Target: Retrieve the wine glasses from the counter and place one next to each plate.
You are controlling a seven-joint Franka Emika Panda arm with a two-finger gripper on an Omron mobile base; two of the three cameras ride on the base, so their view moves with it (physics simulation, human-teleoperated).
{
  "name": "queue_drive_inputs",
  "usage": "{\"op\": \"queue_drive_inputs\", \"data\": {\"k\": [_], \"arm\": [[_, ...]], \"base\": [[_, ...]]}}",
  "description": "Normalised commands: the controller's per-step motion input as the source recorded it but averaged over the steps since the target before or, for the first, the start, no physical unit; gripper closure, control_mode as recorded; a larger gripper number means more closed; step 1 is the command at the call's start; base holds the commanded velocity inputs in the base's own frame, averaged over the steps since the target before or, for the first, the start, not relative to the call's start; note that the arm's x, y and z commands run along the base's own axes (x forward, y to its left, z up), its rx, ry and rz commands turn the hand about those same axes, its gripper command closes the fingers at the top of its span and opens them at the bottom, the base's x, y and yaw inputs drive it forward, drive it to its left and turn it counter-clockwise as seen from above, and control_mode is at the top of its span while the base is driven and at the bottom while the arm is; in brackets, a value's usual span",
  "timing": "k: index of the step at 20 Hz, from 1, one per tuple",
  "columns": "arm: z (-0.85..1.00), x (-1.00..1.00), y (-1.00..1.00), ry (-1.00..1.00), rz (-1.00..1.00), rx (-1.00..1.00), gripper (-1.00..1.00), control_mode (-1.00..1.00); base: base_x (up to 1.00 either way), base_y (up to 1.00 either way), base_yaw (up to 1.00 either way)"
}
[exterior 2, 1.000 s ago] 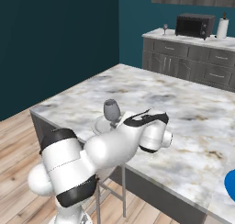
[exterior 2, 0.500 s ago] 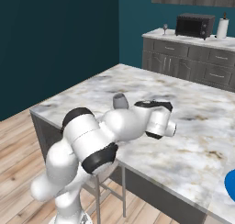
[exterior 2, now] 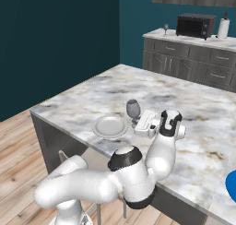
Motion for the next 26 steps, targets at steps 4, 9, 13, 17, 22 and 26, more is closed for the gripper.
{"op": "queue_drive_inputs", "data": {"k": [4, 9, 13, 17, 22, 26], "arm": [[-0.34, 0.01, -0.05, 0.0, 0.0, 0.0, 1.0, -1.0], [0.01, -0.08, 0.07, 0.0, 0.0, 0.0, 1.0, -1.0], [0.0, -0.11, 0.13, 0.0, 0.0, -0.05, 1.0, -1.0], [-0.01, -0.06, 0.27, 0.0, 0.0, -0.15, 1.0, -1.0], [-0.06, 0.0, 0.29, 0.02, 0.0, -0.18, 1.0, -1.0], [-0.17, 0.01, 0.07, 0.09, 0.0, -0.1, 1.0, -1.0]], "base": [[0.0, 0.0, 0.0], [0.0, 0.0, 0.0], [0.0, 0.0, 0.0], [0.0, 0.0, 0.0], [0.0, 0.0, 0.0], [0.0, 0.0, 0.0]]}}
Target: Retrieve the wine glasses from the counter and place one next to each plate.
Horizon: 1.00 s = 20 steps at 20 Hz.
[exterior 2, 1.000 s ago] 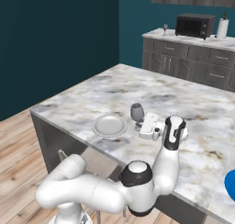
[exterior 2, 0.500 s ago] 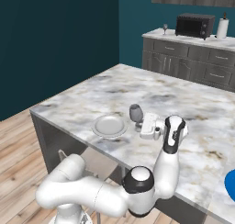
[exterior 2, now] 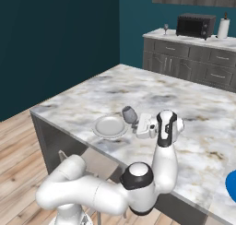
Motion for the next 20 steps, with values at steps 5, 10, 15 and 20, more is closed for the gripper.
{"op": "queue_drive_inputs", "data": {"k": [5, 10, 15, 20], "arm": [[-0.16, 0.03, 0.0, 0.08, 0.0, 0.0, 1.0, -1.0], [-0.04, 0.06, 0.14, 0.0, 0.0, 0.04, 1.0, -1.0], [-0.16, 0.14, 0.08, 0.0, 0.0, 0.03, 1.0, -1.0], [-0.34, 0.26, 0.0, 0.04, 0.0, 0.0, 1.0, -1.0]], "base": [[0.0, 0.0, 0.0], [0.0, 0.0, 0.0], [0.0, 0.0, 0.0], [0.0, 0.0, 0.0]]}}
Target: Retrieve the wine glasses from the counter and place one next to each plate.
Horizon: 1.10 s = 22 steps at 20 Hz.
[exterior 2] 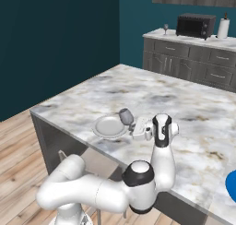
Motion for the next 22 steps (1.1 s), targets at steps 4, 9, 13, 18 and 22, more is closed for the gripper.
{"op": "queue_drive_inputs", "data": {"k": [4, 9, 13, 18, 22], "arm": [[-0.42, 0.41, 0.0, 0.01, 0.0, 0.0, 1.0, -1.0], [-0.36, 0.13, -0.32, 0.0, 0.0, 0.01, 1.0, -1.0], [-0.29, -0.18, -0.67, -0.03, 0.07, 0.06, 1.0, -1.0], [-0.32, -0.25, -0.3, -0.07, 0.1, 0.01, 1.0, -1.0], [-0.04, -0.2, -0.03, -0.11, 0.06, 0.0, 1.0, -1.0]], "base": [[0.0, 0.0, 0.0], [0.0, 0.0, 0.0], [0.0, 0.0, 0.0], [0.0, 0.0, 0.0], [0.0, 0.0, 0.0]]}}
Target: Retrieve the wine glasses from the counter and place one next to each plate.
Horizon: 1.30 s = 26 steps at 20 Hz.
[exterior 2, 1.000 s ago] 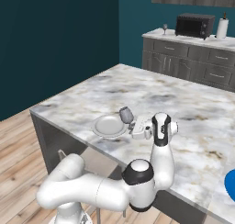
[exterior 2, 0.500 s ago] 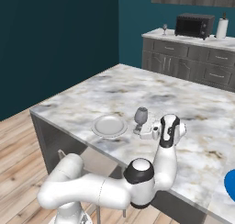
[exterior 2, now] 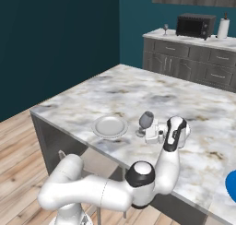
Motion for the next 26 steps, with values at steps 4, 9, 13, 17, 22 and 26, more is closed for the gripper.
{"op": "queue_drive_inputs", "data": {"k": [4, 9, 13, 17, 22, 26], "arm": [[0.0, -0.15, 0.0, -0.13, 0.03, 0.0, 1.0, -1.0], [0.0, -0.06, 0.08, -0.11, 0.0, 0.0, 1.0, -1.0], [0.02, 0.0, 0.27, -0.1, 0.0, 0.0, 1.0, -1.0], [0.0, 0.0, 0.09, 0.0, 0.0, -0.05, 1.0, -1.0], [0.0, 0.0, 0.01, 0.0, 0.0, -0.09, 1.0, -1.0], [0.0, 0.0, 0.1, 0.0, -0.06, -0.16, 1.0, -1.0]], "base": [[0.0, 0.0, 0.0], [0.0, 0.0, 0.0], [0.0, 0.0, 0.0], [0.0, 0.0, 0.0], [0.0, 0.0, 0.0], [0.0, 0.0, 0.0]]}}
